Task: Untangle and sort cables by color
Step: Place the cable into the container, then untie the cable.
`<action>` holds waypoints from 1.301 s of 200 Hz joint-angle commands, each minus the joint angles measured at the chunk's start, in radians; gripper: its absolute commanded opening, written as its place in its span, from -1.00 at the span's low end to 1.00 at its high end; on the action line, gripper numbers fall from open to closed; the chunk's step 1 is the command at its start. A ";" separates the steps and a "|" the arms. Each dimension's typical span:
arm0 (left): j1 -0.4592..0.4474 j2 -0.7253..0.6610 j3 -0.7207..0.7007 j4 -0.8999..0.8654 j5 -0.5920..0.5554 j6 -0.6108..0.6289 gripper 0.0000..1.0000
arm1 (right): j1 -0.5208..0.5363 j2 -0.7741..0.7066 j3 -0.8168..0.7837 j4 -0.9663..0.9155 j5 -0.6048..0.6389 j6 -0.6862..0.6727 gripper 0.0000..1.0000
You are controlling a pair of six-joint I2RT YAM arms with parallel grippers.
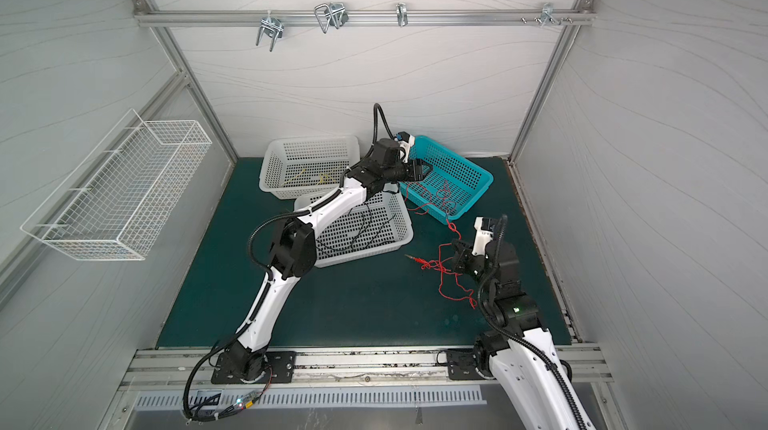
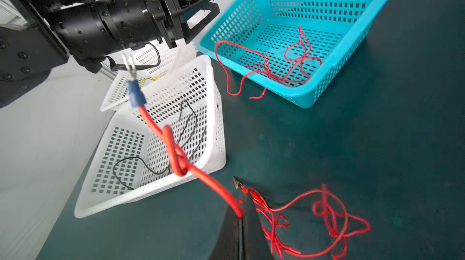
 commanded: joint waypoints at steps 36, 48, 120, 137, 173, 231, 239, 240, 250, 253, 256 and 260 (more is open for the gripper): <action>-0.008 -0.274 -0.318 0.194 0.212 0.148 0.24 | 0.004 0.022 0.148 0.019 -0.022 -0.001 -1.00; -0.014 -0.329 -0.415 0.221 0.268 0.184 0.23 | 0.004 0.039 0.174 0.035 -0.036 0.000 -1.00; -0.071 -0.557 -0.733 0.261 0.417 0.392 0.26 | 0.004 0.131 0.287 0.057 -0.095 0.020 -1.00; -0.090 -0.569 -0.757 0.281 0.429 0.408 0.27 | 0.004 0.142 0.296 0.061 -0.101 0.031 -1.00; -0.150 -0.548 -0.738 0.285 0.462 0.442 0.29 | 0.005 0.166 0.319 0.070 -0.110 0.039 -1.00; -0.199 -0.477 -0.648 0.271 0.447 0.404 -0.15 | 0.004 0.176 0.321 0.125 -0.121 0.046 -1.00; -0.200 -0.472 -0.638 0.272 0.433 0.394 -0.36 | 0.005 0.177 0.320 0.125 -0.121 0.047 -1.00; -0.200 -0.471 -0.637 0.271 0.432 0.393 -0.39 | 0.005 0.177 0.320 0.125 -0.121 0.047 -1.00; -0.200 -0.470 -0.625 0.274 0.422 0.383 -0.59 | 0.005 0.176 0.315 0.125 -0.120 0.045 -1.00; -0.199 -0.469 -0.623 0.274 0.418 0.381 -0.67 | 0.005 0.175 0.314 0.124 -0.121 0.045 -1.00; -0.199 -0.468 -0.619 0.274 0.416 0.378 -0.73 | 0.005 0.173 0.313 0.123 -0.118 0.044 -1.00; -0.200 -0.468 -0.614 0.274 0.414 0.376 -0.86 | 0.005 0.172 0.310 0.122 -0.118 0.044 -1.00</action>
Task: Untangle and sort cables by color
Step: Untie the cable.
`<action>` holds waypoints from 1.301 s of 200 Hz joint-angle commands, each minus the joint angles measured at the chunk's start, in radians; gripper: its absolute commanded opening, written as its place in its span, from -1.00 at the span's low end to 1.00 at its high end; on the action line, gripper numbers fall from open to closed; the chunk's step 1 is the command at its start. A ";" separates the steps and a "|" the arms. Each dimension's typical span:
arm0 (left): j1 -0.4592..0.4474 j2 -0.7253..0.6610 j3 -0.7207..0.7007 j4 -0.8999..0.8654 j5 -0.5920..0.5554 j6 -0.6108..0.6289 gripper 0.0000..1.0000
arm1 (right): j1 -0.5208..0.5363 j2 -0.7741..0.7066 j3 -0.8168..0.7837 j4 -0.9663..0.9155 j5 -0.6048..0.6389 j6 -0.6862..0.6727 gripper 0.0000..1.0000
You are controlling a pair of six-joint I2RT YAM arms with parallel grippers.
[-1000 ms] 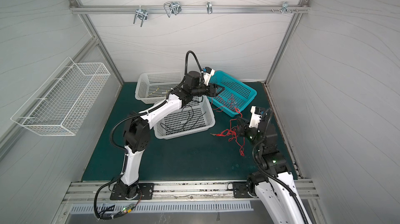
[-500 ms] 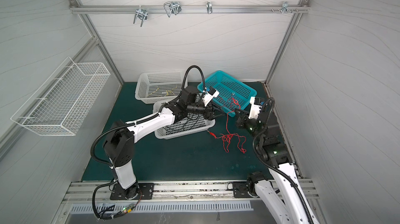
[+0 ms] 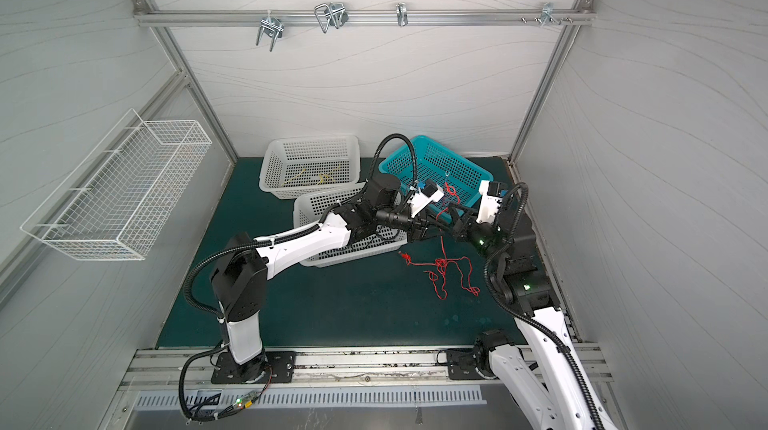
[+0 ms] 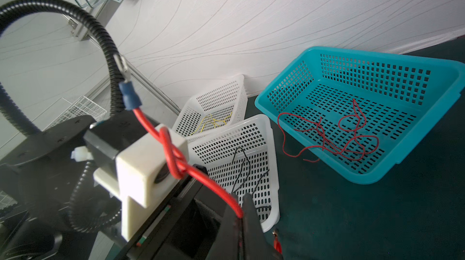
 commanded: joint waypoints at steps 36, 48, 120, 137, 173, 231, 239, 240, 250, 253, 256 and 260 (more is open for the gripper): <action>0.003 0.010 0.101 0.034 -0.062 -0.031 -1.00 | 0.004 -0.029 -0.019 0.015 0.021 -0.005 -1.00; 0.003 -0.001 0.113 0.029 -0.089 -0.036 -1.00 | 0.003 -0.042 -0.028 -0.005 0.042 -0.012 -1.00; 0.004 -0.062 0.199 -0.022 -0.180 -0.080 -1.00 | 0.003 -0.170 -0.117 -0.105 0.105 -0.110 -0.03; 0.005 -0.056 0.250 -0.087 -0.192 -0.089 -1.00 | 0.002 -0.184 -0.147 -0.092 0.061 -0.146 0.14; 0.011 -0.039 0.315 -0.174 -0.166 -0.131 -1.00 | 0.004 -0.164 -0.192 -0.006 -0.031 -0.185 0.25; 0.035 -0.060 0.315 -0.230 -0.161 -0.159 -1.00 | 0.005 -0.124 -0.155 0.051 -0.031 -0.236 0.23; 0.043 -0.060 0.315 -0.246 -0.174 -0.162 -1.00 | 0.005 -0.127 -0.142 0.050 -0.061 -0.252 0.21; 0.044 -0.060 0.315 -0.247 -0.174 -0.164 -1.00 | 0.004 -0.127 -0.141 0.051 -0.066 -0.254 0.21; 0.056 -0.060 0.314 -0.264 -0.186 -0.179 -1.00 | 0.005 -0.126 -0.127 0.049 -0.127 -0.273 0.19; 0.062 -0.058 0.315 -0.269 -0.189 -0.186 -1.00 | 0.004 -0.125 -0.121 0.047 -0.146 -0.279 0.19; 0.066 -0.057 0.314 -0.277 -0.191 -0.193 -1.00 | 0.004 -0.123 -0.115 0.046 -0.166 -0.284 0.19; 0.073 -0.053 0.344 -0.286 -0.194 -0.202 -1.00 | 0.004 -0.120 -0.108 0.041 -0.187 -0.289 0.18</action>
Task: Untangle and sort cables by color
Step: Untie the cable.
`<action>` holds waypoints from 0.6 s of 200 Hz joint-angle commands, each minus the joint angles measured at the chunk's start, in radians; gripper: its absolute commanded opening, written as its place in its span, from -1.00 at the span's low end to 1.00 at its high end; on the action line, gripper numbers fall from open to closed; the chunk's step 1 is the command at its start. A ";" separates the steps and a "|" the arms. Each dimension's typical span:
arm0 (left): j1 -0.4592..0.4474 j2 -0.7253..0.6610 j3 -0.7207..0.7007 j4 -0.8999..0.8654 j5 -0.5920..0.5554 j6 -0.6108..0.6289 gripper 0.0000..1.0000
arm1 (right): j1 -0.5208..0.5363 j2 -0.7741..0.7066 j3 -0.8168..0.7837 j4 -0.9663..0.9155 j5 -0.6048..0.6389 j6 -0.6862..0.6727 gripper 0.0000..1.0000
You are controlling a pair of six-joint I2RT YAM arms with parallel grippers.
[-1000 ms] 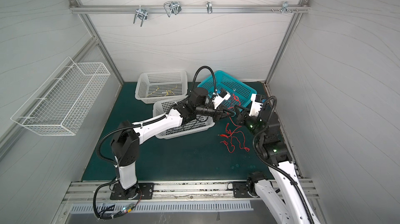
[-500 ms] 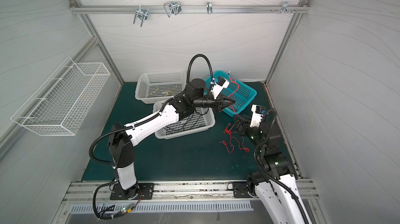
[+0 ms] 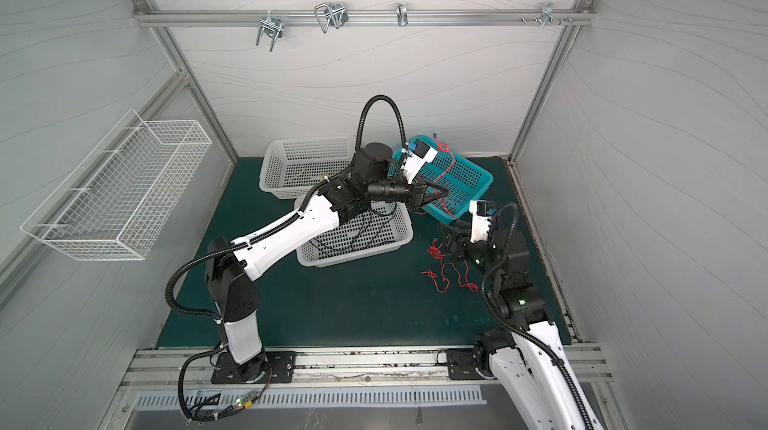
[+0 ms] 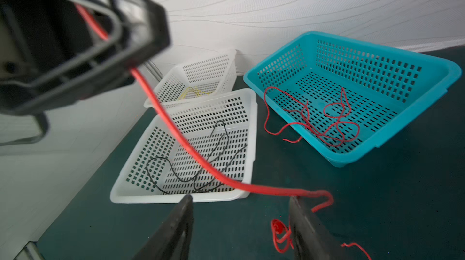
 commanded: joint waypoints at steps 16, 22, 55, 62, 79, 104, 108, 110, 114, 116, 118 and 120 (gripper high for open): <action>0.056 -0.018 0.075 -0.062 -0.035 -0.067 -1.00 | 0.006 0.017 0.091 0.020 -0.226 -0.092 0.13; 0.062 -0.017 0.075 -0.064 -0.037 -0.073 -1.00 | 0.009 0.025 0.101 0.018 -0.244 -0.095 0.12; 0.074 -0.013 0.074 -0.075 -0.011 -0.082 -1.00 | 0.041 0.078 0.118 0.045 -0.178 -0.150 0.12; 0.073 -0.011 0.076 -0.077 -0.001 -0.081 -1.00 | 0.051 0.096 0.121 0.051 -0.158 -0.167 0.11; 0.074 -0.010 0.081 -0.093 0.020 -0.076 -1.00 | 0.077 0.135 0.131 0.065 -0.089 -0.212 0.11; 0.074 -0.014 0.086 -0.116 0.036 -0.067 -1.00 | 0.111 0.195 0.145 0.093 -0.010 -0.269 0.10; 0.073 -0.014 0.085 -0.120 0.035 -0.064 -1.00 | 0.115 0.204 0.147 0.098 -0.001 -0.273 0.09; 0.073 -0.015 0.086 -0.121 0.035 -0.063 -1.00 | 0.115 0.208 0.148 0.099 0.004 -0.276 0.08; 0.074 -0.016 0.086 -0.125 0.036 -0.062 -1.00 | 0.117 0.216 0.150 0.106 0.012 -0.279 0.06; 0.073 -0.015 0.086 -0.128 0.036 -0.061 -1.00 | 0.118 0.221 0.151 0.109 0.017 -0.280 0.05; 0.074 -0.016 0.086 -0.129 0.036 -0.059 -1.00 | 0.119 0.224 0.151 0.111 0.022 -0.282 0.03; 0.073 -0.015 0.086 -0.132 0.036 -0.058 -1.00 | 0.121 0.226 0.153 0.112 0.027 -0.283 0.02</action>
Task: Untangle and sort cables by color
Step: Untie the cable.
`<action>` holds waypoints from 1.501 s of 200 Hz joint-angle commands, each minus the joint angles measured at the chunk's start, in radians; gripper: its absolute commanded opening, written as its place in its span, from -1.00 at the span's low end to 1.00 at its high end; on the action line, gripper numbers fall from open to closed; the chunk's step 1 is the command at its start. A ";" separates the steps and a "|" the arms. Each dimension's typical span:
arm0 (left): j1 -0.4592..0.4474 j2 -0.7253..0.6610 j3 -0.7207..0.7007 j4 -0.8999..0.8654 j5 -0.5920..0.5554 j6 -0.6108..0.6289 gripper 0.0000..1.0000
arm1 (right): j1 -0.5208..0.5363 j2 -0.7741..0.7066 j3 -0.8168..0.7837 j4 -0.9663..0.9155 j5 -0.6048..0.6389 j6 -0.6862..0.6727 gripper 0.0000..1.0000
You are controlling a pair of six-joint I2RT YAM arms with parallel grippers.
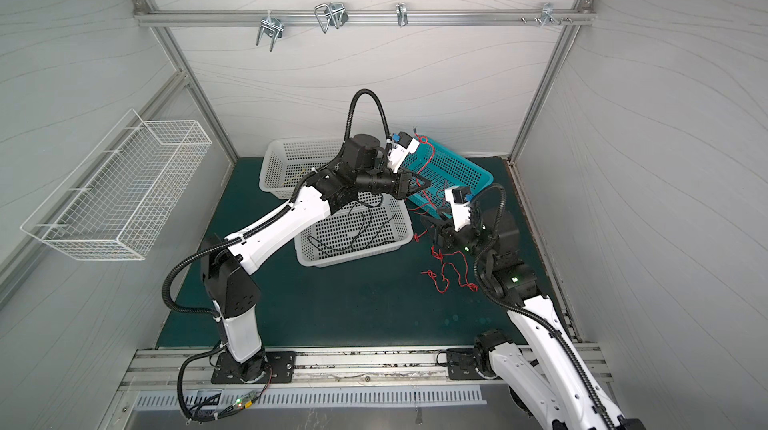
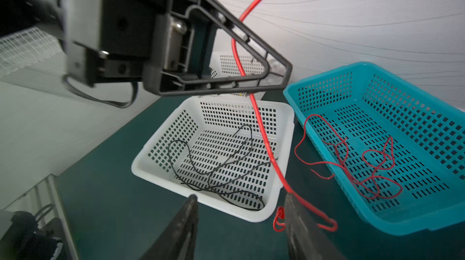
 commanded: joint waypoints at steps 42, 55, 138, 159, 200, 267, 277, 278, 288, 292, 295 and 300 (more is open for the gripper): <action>-0.007 -0.015 0.058 -0.049 0.008 0.033 -1.00 | 0.020 0.045 0.037 0.095 0.111 -0.088 -0.11; -0.006 -0.014 0.060 -0.056 0.011 0.034 -1.00 | 0.020 0.045 0.041 0.096 0.114 -0.094 -0.12; -0.005 -0.028 0.047 -0.049 0.017 0.036 -1.00 | 0.023 0.122 0.060 0.124 0.016 -0.079 -0.27; -0.005 -0.037 0.037 -0.047 0.012 0.043 -1.00 | 0.024 0.142 0.050 0.140 0.007 -0.065 -0.42; -0.004 -0.061 0.014 -0.052 -0.026 0.072 -1.00 | 0.023 0.138 0.043 0.147 0.045 -0.054 -1.00; -0.004 -0.112 -0.080 -0.065 -0.128 0.115 -0.45 | 0.023 0.074 0.133 0.076 0.280 -0.021 -1.00; -0.004 -0.127 -0.101 -0.052 -0.138 0.118 -0.35 | 0.023 0.072 0.153 0.073 0.325 -0.020 -1.00; -0.004 -0.128 -0.104 -0.052 -0.139 0.119 -0.35 | 0.023 0.072 0.155 0.072 0.330 -0.019 -1.00; -0.004 -0.141 -0.124 -0.047 -0.152 0.122 -0.28 | 0.023 0.078 0.177 0.071 0.380 -0.018 -1.00; -0.004 -0.147 -0.129 -0.045 -0.157 0.125 -0.27 | 0.023 0.080 0.187 0.072 0.395 -0.017 -1.00; -0.004 -0.152 -0.135 -0.043 -0.161 0.127 -0.26 | 0.022 0.082 0.193 0.073 0.408 -0.017 -1.00; -0.005 -0.159 -0.147 -0.041 -0.168 0.128 -0.25 | 0.021 0.087 0.204 0.078 0.431 -0.017 -1.00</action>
